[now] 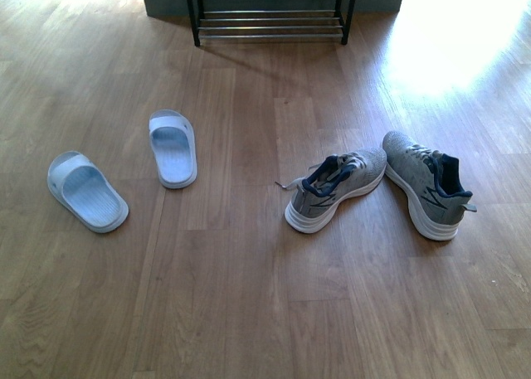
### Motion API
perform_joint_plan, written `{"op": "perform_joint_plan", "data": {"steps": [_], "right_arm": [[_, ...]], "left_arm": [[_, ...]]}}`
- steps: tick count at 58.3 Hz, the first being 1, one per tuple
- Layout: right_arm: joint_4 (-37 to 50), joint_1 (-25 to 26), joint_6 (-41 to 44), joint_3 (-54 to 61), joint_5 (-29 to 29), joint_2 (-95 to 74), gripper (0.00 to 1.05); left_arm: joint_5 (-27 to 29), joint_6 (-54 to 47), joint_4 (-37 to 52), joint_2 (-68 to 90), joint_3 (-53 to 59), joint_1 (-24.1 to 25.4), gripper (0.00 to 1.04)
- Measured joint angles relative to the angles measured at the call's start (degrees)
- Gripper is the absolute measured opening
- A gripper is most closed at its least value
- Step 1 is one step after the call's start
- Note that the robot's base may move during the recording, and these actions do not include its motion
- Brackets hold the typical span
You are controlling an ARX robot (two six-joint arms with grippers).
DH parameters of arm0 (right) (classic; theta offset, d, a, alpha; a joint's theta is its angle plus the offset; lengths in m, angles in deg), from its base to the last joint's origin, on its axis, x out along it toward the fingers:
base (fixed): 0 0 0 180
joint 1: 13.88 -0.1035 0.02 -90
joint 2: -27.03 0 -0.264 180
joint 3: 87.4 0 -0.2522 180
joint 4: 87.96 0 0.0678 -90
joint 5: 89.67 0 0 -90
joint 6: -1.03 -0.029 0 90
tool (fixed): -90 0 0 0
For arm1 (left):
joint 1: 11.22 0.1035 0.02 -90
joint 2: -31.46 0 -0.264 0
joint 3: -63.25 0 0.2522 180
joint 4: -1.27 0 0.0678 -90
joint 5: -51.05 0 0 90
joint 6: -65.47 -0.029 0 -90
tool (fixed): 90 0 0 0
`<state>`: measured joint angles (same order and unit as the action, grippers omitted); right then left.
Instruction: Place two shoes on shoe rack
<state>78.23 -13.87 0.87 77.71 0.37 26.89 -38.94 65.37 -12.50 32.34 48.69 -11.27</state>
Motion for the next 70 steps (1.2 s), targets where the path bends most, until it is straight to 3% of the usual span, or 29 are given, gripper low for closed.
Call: {"op": "perform_joint_plan", "data": {"steps": [70], "right_arm": [[0.00, 0.00, 0.00, 0.00, 0.00, 0.00, 0.96]], "left_arm": [[-0.02, 0.00, 0.00, -0.02, 0.00, 0.00, 0.95]]}}
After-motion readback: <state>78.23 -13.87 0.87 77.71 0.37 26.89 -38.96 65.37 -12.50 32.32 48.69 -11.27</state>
